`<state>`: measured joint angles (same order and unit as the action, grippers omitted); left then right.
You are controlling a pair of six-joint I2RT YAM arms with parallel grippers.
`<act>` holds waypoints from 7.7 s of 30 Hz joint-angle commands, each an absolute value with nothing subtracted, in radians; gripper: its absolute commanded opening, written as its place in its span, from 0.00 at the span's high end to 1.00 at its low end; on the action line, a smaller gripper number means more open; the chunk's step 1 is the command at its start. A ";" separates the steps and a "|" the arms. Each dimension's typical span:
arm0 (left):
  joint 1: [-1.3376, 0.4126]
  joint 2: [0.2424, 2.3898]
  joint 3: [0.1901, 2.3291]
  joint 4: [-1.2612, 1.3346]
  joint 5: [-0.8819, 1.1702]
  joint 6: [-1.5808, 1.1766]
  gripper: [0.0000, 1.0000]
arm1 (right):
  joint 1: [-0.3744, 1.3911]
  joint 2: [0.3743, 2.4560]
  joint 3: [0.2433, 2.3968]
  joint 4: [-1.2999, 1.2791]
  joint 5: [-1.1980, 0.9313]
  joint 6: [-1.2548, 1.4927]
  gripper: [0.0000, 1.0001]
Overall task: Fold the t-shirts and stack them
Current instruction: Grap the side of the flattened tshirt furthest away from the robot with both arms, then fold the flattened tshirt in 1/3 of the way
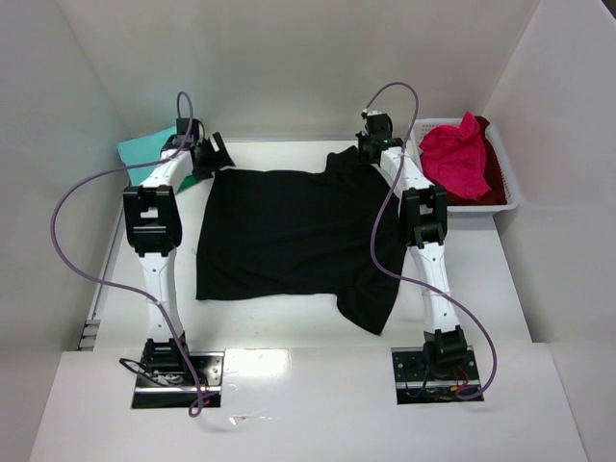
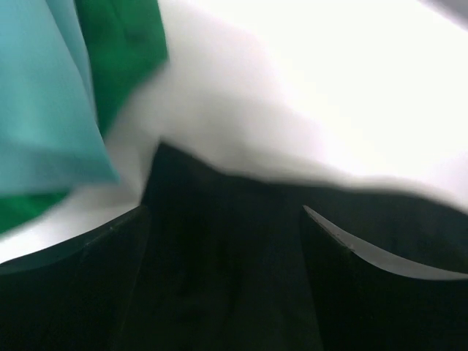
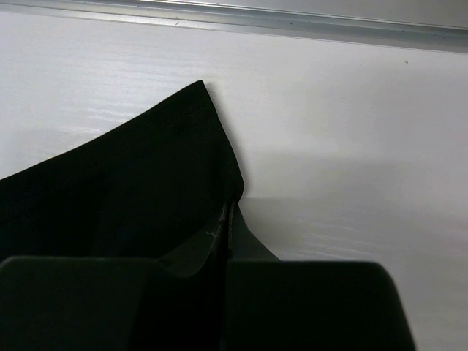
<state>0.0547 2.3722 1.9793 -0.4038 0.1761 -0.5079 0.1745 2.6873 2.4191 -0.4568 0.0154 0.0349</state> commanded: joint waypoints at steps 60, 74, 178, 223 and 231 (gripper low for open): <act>0.074 2.470 2.145 -0.420 0.066 -0.514 1.00 | 0.184 2.625 2.384 -0.495 0.058 0.091 1.00; 0.074 2.336 2.175 -0.445 0.094 -0.419 1.00 | 0.184 2.505 2.476 -0.523 0.058 0.123 1.00; 0.043 2.191 1.614 -0.382 0.301 -0.347 0.50 | 0.291 2.052 1.447 -0.212 -0.224 0.265 0.39; 0.043 2.172 1.634 -0.409 0.299 -0.328 0.34 | 0.448 1.516 1.043 -0.288 -0.080 0.575 0.23; 0.043 2.117 1.624 -0.400 0.299 -0.328 0.34 | 0.287 1.448 1.085 -0.325 0.057 0.502 0.24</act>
